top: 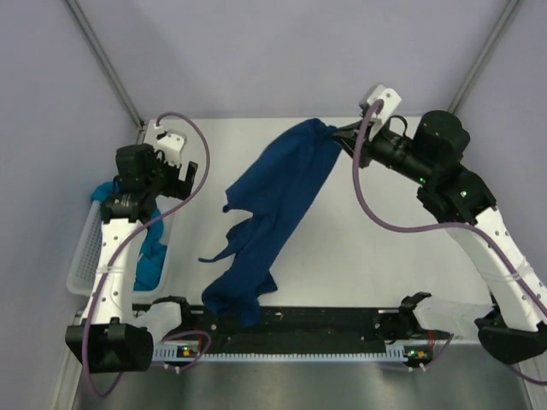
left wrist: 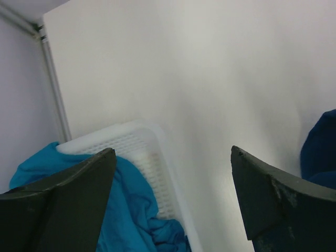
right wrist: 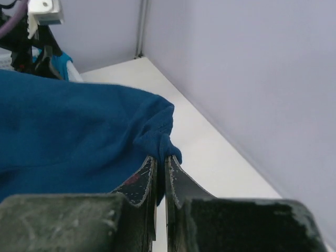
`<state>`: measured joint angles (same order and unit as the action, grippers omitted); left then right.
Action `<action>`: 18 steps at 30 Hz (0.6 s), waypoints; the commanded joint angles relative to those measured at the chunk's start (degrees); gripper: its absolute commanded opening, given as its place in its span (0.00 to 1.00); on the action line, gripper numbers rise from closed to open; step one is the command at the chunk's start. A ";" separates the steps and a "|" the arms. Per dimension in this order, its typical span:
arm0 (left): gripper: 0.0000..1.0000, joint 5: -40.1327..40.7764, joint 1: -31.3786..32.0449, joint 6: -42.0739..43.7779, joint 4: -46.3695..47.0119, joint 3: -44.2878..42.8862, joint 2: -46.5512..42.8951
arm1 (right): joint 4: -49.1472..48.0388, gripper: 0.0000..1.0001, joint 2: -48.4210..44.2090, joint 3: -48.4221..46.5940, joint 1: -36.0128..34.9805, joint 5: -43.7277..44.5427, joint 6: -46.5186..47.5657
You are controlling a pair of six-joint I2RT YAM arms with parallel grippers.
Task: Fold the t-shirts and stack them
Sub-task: Flatten out the tshirt
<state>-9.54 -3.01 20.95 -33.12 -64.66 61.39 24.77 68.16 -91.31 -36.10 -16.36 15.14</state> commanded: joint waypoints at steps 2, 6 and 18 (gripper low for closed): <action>0.88 -10.94 5.61 2.77 -1.24 0.06 0.14 | -5.68 0.00 -6.79 18.76 12.34 -8.33 -10.45; 0.79 -6.82 16.77 6.28 -3.61 2.78 1.63 | -12.54 0.00 -10.67 32.39 23.32 -10.00 -19.16; 0.72 -9.88 52.81 11.13 -15.75 14.03 6.73 | -12.65 0.00 -7.34 41.21 28.19 5.10 -24.54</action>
<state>-17.78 39.70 30.63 -46.00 -53.15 68.18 16.03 59.88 -49.06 -8.43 -18.02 -7.09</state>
